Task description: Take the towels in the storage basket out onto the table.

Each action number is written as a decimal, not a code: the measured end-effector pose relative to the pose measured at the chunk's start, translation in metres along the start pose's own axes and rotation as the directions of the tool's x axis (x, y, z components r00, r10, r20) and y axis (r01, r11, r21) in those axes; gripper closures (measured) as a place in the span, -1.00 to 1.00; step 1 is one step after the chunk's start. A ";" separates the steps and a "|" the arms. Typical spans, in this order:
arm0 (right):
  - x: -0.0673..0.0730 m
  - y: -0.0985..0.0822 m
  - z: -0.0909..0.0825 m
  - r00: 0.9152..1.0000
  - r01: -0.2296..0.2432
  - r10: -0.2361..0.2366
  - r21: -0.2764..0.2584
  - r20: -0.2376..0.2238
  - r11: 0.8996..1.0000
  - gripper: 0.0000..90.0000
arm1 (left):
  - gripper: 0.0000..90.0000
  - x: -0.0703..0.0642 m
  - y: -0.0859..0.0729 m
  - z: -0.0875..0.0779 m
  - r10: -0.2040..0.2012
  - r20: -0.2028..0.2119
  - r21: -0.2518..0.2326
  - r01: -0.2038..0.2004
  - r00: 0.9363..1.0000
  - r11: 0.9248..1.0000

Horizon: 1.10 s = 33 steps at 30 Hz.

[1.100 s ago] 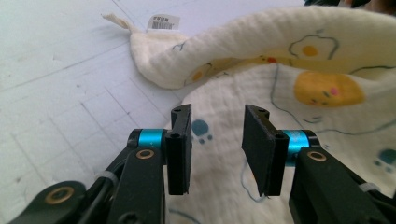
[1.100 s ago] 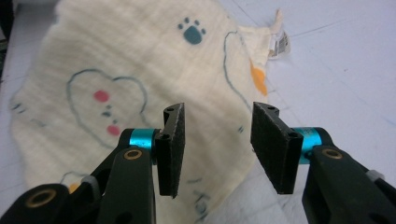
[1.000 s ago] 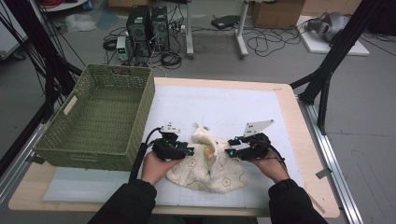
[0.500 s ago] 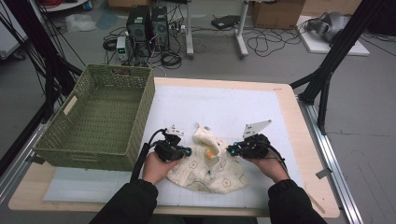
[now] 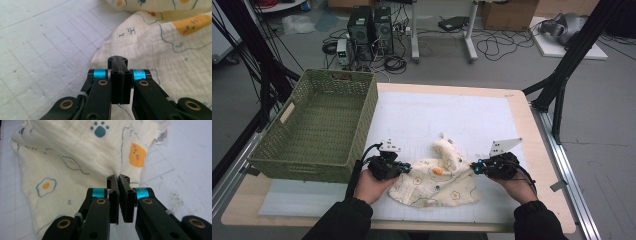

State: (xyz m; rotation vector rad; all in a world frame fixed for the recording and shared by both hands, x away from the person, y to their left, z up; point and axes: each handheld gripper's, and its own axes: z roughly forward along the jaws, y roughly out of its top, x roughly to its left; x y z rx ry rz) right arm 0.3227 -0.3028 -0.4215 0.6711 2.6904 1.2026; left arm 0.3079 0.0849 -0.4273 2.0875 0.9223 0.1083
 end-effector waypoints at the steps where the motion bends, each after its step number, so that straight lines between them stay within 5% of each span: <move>1: 0.001 -0.003 -0.001 1.000 0.001 -0.001 0.001 0.002 1.000 0.94 | 0.99 0.000 -0.002 -0.001 -0.001 0.002 0.001 0.001 1.000 1.000; 10: 0.007 -0.021 0.000 1.000 -0.008 0.010 0.045 -0.025 0.999 0.89 | 0.97 0.001 -0.009 -0.008 -0.021 0.035 -0.006 0.021 0.999 1.000; 14: 0.005 -0.011 -0.009 0.999 -0.013 0.013 -0.008 -0.033 1.000 0.62 | 0.75 0.003 0.002 -0.009 -0.032 0.038 -0.042 0.034 0.999 0.999; 21: -0.007 0.013 -0.018 1.000 -0.001 0.000 -0.053 -0.008 0.999 0.51 | 0.64 0.006 0.027 0.001 -0.049 0.059 -0.108 0.055 0.997 0.993; 26: -0.018 0.021 0.000 1.000 -0.023 0.024 -0.044 0.016 0.999 0.37 | 0.57 0.005 0.042 0.024 -0.044 0.054 -0.092 0.049 0.998 0.995; 30: -0.026 0.019 0.019 0.999 -0.035 0.035 -0.015 0.028 0.999 0.37 | 0.42 0.006 0.046 0.048 -0.068 0.057 -0.030 0.070 0.996 0.997; 33: -0.032 0.016 0.030 0.998 -0.049 0.048 0.020 0.041 0.999 0.41 | 0.42 0.003 0.047 0.059 -0.050 0.048 0.019 0.049 0.998 0.999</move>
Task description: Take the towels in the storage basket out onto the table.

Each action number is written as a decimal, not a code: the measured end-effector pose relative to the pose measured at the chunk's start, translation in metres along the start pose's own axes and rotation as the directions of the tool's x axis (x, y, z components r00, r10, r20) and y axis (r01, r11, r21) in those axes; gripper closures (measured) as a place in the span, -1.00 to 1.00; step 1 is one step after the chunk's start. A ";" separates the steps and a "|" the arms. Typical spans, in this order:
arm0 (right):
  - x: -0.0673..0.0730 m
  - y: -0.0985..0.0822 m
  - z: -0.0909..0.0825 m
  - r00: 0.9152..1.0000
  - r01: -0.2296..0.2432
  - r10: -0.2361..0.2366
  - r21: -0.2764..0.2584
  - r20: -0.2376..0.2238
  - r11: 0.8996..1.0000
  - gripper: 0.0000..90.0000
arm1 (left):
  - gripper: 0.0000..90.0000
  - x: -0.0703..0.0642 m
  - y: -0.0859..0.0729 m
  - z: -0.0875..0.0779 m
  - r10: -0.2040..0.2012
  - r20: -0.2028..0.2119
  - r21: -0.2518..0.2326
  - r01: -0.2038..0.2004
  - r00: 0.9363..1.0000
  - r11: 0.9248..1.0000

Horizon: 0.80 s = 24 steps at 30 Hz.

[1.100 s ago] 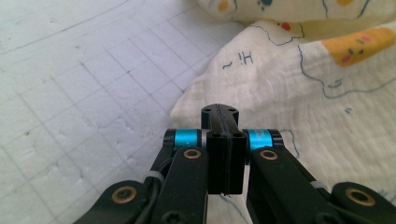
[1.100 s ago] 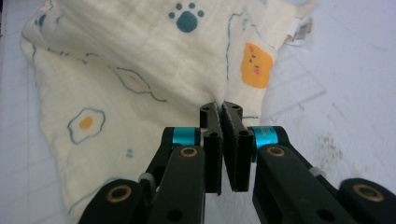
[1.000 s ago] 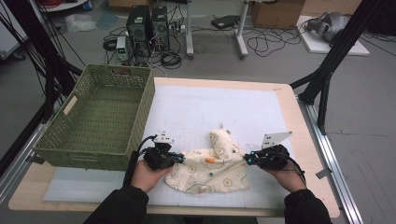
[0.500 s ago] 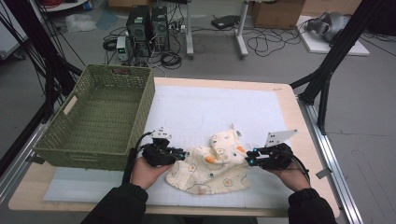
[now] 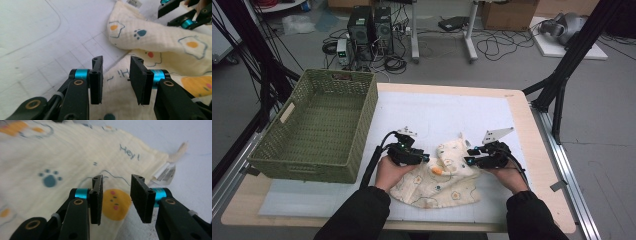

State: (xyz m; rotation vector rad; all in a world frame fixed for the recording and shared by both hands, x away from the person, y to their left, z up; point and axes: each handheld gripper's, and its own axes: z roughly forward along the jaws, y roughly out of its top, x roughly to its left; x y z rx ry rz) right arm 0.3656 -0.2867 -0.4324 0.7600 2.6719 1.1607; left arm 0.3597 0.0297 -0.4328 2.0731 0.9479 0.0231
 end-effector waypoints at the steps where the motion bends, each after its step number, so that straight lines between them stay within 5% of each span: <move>1: -0.001 -0.001 0.003 1.000 0.005 -0.005 0.009 0.008 1.000 0.44 | 0.49 0.000 0.000 0.003 0.009 0.012 0.015 -0.009 1.000 1.000; 6: -0.005 -0.001 0.010 1.000 0.011 -0.012 0.018 0.026 1.000 0.73 | 0.92 0.002 -0.003 0.008 0.025 0.024 0.054 -0.026 0.999 0.998; 12: -0.005 -0.001 0.009 1.000 0.007 -0.007 0.027 0.006 1.000 0.97 | 0.96 -0.001 -0.005 -0.002 0.046 -0.005 0.045 -0.046 0.999 0.998; 19: -0.003 0.000 0.001 1.000 0.008 -0.008 0.013 0.023 1.000 0.99 | 0.96 0.008 -0.008 -0.035 0.001 -0.110 -0.091 -0.011 0.994 0.996; 22: -0.003 0.002 -0.006 0.999 -0.003 0.004 -0.024 0.042 1.000 0.99 | 0.96 0.011 -0.007 -0.053 -0.040 -0.171 -0.187 0.007 0.984 0.982; 24: -0.004 0.003 -0.010 0.998 -0.008 0.010 -0.038 0.056 0.999 0.99 | 0.96 0.012 -0.008 -0.063 -0.053 -0.226 -0.236 -0.002 0.973 0.972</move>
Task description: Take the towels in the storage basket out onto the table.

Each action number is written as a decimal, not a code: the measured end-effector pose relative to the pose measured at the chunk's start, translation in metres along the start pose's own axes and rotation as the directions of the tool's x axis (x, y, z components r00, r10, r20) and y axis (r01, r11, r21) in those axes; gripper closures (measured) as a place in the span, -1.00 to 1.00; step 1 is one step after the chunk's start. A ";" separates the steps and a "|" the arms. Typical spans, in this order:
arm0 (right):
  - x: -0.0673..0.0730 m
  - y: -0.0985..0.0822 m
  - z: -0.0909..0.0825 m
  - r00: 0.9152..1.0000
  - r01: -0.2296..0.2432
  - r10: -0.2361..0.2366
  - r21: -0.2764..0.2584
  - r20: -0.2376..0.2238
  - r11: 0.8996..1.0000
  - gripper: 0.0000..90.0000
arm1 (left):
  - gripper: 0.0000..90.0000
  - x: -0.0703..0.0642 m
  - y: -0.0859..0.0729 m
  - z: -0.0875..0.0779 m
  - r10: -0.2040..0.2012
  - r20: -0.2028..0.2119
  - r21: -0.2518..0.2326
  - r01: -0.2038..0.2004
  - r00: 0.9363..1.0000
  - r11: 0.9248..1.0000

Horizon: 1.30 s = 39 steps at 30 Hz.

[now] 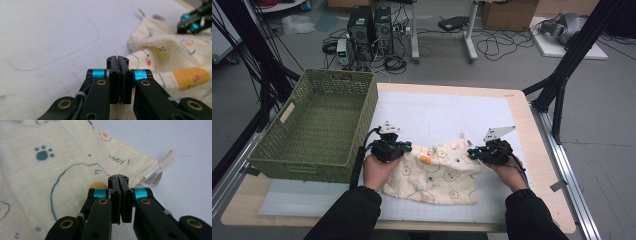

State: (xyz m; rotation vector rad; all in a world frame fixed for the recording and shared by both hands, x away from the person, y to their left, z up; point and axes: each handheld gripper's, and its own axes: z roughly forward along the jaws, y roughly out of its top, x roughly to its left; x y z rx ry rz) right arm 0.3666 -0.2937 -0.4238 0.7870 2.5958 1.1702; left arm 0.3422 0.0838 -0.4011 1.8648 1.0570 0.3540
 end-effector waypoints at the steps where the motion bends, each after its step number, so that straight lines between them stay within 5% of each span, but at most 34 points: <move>1: 0.000 0.000 -0.002 1.000 -0.005 0.005 -0.004 0.003 1.000 0.99 | 0.96 0.001 0.000 -0.004 -0.001 -0.026 -0.021 0.000 1.000 1.000; 4: 0.000 -0.001 -0.005 1.000 -0.027 0.027 -0.018 0.015 0.999 0.99 | 0.96 0.003 -0.005 -0.012 -0.020 -0.071 -0.058 0.016 0.997 0.998; 10: -0.001 -0.005 0.001 0.999 -0.053 0.053 0.028 -0.005 0.998 0.97 | 0.90 0.006 -0.022 -0.005 -0.048 0.003 0.071 0.048 0.999 0.996; 13: 0.003 -0.002 -0.005 0.998 -0.055 0.055 -0.022 0.004 0.998 0.74 | 0.59 0.006 -0.023 -0.008 -0.048 0.010 0.051 0.047 0.999 0.998; 20: 0.021 0.002 -0.029 0.999 -0.012 0.007 -0.118 -0.040 0.993 0.55 | 0.47 0.009 -0.017 -0.026 -0.072 0.037 -0.022 0.073 0.997 0.997; 29: 0.056 -0.003 -0.028 0.989 0.062 -0.079 -0.130 -0.124 0.990 0.42 | 0.44 0.002 -0.028 -0.033 -0.013 0.044 0.034 0.012 0.999 0.999; 39: 0.082 -0.017 -0.017 0.973 0.116 -0.133 -0.098 -0.187 0.988 0.36 | 0.40 -0.007 -0.054 -0.033 0.044 0.057 0.129 -0.051 0.997 0.990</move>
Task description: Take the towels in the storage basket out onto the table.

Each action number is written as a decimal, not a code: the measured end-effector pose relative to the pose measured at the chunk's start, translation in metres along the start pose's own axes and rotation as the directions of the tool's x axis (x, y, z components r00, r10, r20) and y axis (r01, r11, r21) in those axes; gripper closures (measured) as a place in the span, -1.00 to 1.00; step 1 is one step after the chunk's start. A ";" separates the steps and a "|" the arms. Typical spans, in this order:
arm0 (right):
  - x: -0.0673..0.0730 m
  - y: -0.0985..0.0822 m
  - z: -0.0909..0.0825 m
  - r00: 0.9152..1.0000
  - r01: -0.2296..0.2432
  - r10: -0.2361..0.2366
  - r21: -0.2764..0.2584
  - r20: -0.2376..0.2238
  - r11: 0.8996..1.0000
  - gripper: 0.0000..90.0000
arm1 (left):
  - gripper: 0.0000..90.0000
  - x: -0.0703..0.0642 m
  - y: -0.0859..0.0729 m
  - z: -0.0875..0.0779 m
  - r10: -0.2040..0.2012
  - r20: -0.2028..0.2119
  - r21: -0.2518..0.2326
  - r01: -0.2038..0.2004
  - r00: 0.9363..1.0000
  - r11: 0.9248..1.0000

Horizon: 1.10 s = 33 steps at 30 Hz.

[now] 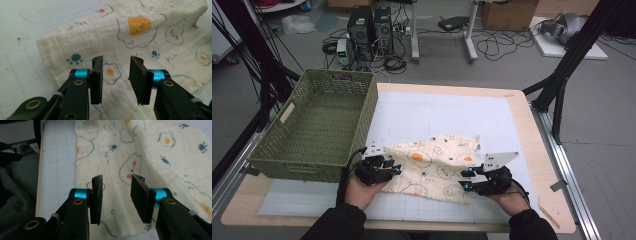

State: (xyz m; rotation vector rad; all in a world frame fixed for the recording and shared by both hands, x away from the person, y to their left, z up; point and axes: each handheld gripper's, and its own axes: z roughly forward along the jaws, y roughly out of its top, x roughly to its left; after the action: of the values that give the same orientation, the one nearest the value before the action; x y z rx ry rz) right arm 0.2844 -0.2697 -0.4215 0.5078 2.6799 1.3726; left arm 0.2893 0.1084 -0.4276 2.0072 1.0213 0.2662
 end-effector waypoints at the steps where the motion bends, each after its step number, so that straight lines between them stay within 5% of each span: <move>1: 0.001 -0.001 0.001 1.000 0.002 -0.002 0.004 -0.002 1.000 0.35 | 0.39 -0.001 -0.001 0.000 0.010 -0.002 0.010 -0.010 1.000 1.000; 9: 0.002 -0.014 0.015 0.999 -0.022 0.024 0.055 -0.022 0.998 0.35 | 0.39 0.001 -0.012 0.004 0.044 -0.005 0.077 -0.043 0.999 0.996; 15: 0.003 -0.016 0.022 1.000 -0.017 0.018 0.086 -0.018 0.996 0.48 | 0.49 0.001 -0.014 0.005 0.077 -0.011 0.072 -0.076 0.997 0.995; 24: 0.001 -0.018 0.022 1.000 -0.025 0.025 0.078 0.010 0.997 0.80 | 0.87 0.011 -0.015 0.004 0.046 0.008 0.068 -0.046 0.999 0.997; 33: 0.000 -0.019 0.022 0.999 -0.040 0.039 0.065 0.009 0.997 0.86 | 0.93 0.011 -0.016 0.004 0.041 0.017 0.059 -0.042 0.999 0.997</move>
State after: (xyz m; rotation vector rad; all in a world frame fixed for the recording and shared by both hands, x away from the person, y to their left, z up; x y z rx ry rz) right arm 0.2847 -0.2630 -0.4502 0.5736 2.7306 1.2937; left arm 0.2899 0.1192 -0.4442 2.0825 0.9892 0.2441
